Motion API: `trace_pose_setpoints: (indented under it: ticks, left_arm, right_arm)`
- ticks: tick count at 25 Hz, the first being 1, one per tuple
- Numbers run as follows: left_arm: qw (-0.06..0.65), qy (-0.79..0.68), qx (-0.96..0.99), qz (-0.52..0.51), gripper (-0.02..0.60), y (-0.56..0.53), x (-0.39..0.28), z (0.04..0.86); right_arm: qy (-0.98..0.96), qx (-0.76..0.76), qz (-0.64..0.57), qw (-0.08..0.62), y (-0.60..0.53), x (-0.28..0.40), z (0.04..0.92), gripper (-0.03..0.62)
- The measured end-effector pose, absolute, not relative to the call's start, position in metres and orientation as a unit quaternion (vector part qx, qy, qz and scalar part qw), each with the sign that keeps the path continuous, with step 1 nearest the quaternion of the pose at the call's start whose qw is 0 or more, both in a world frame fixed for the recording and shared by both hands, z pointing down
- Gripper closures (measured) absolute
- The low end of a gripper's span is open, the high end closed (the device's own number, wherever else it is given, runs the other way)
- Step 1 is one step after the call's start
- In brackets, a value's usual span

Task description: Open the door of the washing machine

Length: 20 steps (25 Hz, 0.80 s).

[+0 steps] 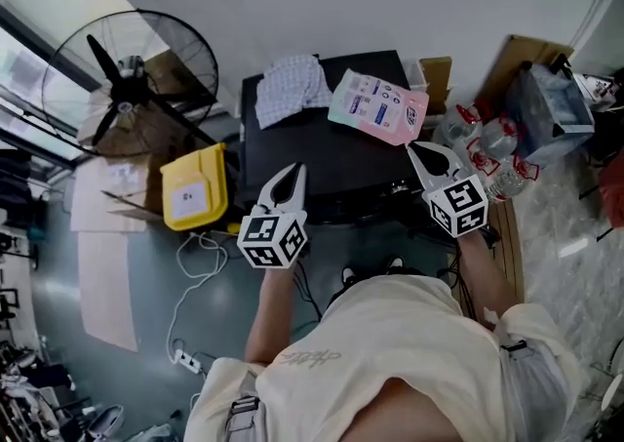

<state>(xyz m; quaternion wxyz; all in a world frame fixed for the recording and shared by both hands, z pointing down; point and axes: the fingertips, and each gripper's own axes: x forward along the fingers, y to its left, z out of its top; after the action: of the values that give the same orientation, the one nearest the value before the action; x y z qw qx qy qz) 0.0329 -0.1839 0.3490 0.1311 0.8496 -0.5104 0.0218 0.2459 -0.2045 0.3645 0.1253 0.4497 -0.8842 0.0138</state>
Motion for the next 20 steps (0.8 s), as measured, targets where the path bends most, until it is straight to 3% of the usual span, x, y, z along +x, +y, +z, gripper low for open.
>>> trace_pose_setpoints:
  ticks: [7, 15, 20]
  left_arm:
    - [0.073, -0.512, 0.856, -0.004, 0.565, -0.202, 0.033, 0.3]
    - [0.03, -0.524, 0.851, -0.007, 0.565, -0.214, 0.043, 0.278]
    - [0.058, -0.522, 0.851, -0.011, 0.565, -0.212, 0.048, 0.291]
  right_arm:
    - [-0.886, 0.458, -0.029, 0.061, -0.208, 0.235, 0.306, 0.592]
    - [-0.887, 0.45, -0.087, 0.059, -0.205, 0.224, 0.277, 0.592]
    - [-0.888, 0.454, -0.055, 0.049, -0.205, 0.231, 0.285, 0.592]
